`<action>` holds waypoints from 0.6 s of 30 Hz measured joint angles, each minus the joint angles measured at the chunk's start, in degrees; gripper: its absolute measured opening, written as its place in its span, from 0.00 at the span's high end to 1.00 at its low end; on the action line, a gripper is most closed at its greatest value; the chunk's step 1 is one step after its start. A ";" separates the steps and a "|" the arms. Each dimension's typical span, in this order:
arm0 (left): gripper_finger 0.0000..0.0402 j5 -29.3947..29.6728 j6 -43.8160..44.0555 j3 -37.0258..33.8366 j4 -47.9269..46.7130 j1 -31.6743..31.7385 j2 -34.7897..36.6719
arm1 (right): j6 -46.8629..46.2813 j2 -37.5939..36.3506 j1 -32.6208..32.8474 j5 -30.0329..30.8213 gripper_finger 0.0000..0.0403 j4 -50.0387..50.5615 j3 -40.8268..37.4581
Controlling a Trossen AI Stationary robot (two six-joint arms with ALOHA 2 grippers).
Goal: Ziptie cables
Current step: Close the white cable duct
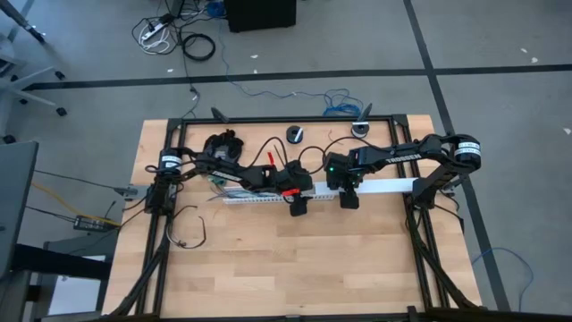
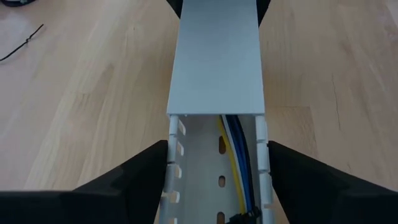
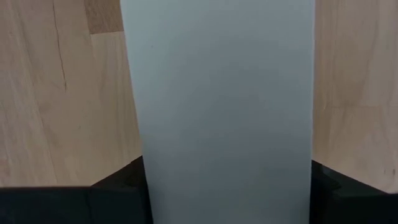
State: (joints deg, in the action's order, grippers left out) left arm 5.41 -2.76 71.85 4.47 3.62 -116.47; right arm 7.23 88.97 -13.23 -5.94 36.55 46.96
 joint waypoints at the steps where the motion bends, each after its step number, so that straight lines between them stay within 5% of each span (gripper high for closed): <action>1: 0.35 -0.14 0.00 -0.01 0.30 0.00 -0.01 | 0.01 0.00 0.00 -0.07 0.44 0.01 0.00; 18: 0.36 -1.47 -1.38 -0.02 1.69 0.02 -0.01 | 0.13 0.00 0.00 -0.32 0.45 -0.08 0.00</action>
State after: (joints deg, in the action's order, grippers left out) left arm 3.95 -4.15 71.83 6.17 3.64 -116.49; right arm 7.36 88.97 -13.23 -6.26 36.47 46.96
